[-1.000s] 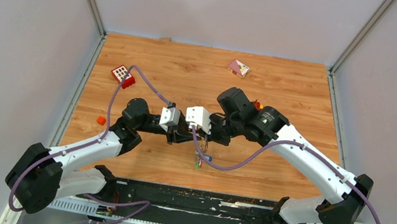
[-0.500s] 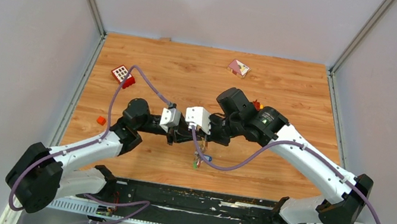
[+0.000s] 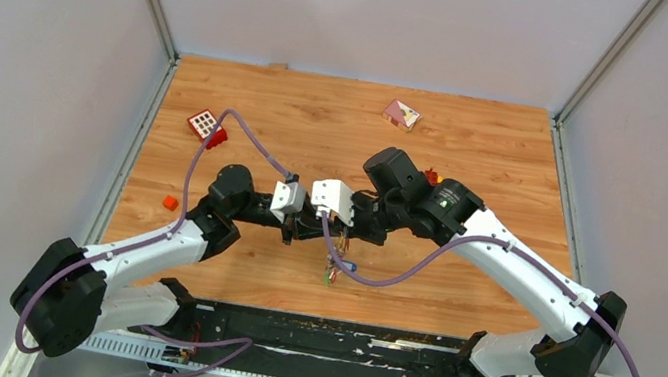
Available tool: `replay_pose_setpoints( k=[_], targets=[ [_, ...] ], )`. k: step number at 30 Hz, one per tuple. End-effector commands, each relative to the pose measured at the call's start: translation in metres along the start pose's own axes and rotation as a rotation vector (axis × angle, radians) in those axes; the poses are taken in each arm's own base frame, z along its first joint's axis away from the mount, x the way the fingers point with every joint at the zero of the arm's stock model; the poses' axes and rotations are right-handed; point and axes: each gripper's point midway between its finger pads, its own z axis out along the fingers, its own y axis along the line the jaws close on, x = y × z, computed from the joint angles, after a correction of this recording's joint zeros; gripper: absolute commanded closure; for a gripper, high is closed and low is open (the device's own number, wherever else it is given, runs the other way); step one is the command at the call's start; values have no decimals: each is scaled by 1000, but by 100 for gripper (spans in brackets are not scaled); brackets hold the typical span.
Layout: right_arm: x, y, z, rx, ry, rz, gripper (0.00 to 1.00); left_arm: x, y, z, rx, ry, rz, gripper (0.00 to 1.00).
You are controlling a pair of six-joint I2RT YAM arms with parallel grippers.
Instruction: Put the keys on the keyring
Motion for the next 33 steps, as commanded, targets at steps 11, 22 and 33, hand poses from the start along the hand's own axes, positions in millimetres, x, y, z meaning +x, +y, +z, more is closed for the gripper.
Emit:
replay_pose_setpoints(
  k=[11,22,33],
  targets=[
    [-30,-13,-12,60,-91,-29,100,-13,0,5,24,-13,32,81],
    [-30,-11,-10,49,-93,-23,100,-18,1,5,21,-33,48,100],
    [-12,-3,-8,49,-119,0,66,-34,-9,-3,27,-122,101,100]
  ],
)
